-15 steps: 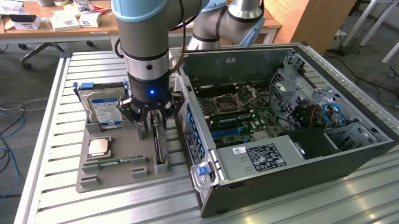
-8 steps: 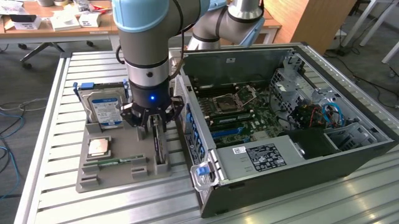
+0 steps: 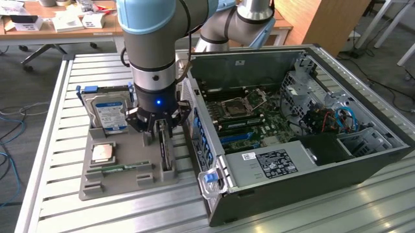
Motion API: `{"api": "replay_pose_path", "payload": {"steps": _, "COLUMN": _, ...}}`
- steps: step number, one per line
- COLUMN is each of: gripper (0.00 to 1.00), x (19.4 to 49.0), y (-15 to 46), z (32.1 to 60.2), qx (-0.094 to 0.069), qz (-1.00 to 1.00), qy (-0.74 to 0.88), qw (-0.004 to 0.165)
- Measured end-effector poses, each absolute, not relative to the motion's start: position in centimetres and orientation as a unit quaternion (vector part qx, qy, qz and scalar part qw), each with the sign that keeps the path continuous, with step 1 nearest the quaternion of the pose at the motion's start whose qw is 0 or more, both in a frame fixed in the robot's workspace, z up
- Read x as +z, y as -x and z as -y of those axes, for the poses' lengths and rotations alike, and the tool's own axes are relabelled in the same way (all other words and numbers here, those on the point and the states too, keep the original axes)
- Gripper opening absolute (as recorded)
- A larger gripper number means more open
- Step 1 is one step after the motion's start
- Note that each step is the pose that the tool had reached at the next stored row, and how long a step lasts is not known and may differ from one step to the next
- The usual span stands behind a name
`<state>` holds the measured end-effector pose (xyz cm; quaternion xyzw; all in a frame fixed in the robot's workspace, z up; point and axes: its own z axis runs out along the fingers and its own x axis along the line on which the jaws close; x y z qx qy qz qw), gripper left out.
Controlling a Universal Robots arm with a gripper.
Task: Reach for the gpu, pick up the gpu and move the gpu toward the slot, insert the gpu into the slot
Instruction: 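Pick up the gpu and move the gpu toward the slot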
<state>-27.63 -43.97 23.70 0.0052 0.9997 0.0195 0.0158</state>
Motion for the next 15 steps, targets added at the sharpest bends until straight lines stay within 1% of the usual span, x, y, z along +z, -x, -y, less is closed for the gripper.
{"api": "replay_pose_path", "payload": {"steps": 2, "gripper": 0.36, "x": 23.70, "y": 27.63, "z": 43.97, "qx": 0.020, "qz": -1.000, "qy": -0.005, "qw": 0.016}}
{"api": "replay_pose_path", "payload": {"steps": 3, "gripper": 0.36, "x": 23.70, "y": 27.63, "z": 43.97, "qx": 0.020, "qz": -1.000, "qy": -0.005, "qw": 0.016}}
{"api": "replay_pose_path", "payload": {"steps": 5, "gripper": 0.26, "x": 23.70, "y": 27.63, "z": 43.97, "qx": 0.020, "qz": -1.000, "qy": -0.005, "qw": 0.016}}
{"api": "replay_pose_path", "payload": {"steps": 15, "gripper": 0.26, "x": 23.70, "y": 27.63, "z": 43.97, "qx": 0.020, "qz": -1.000, "qy": -0.005, "qw": 0.016}}
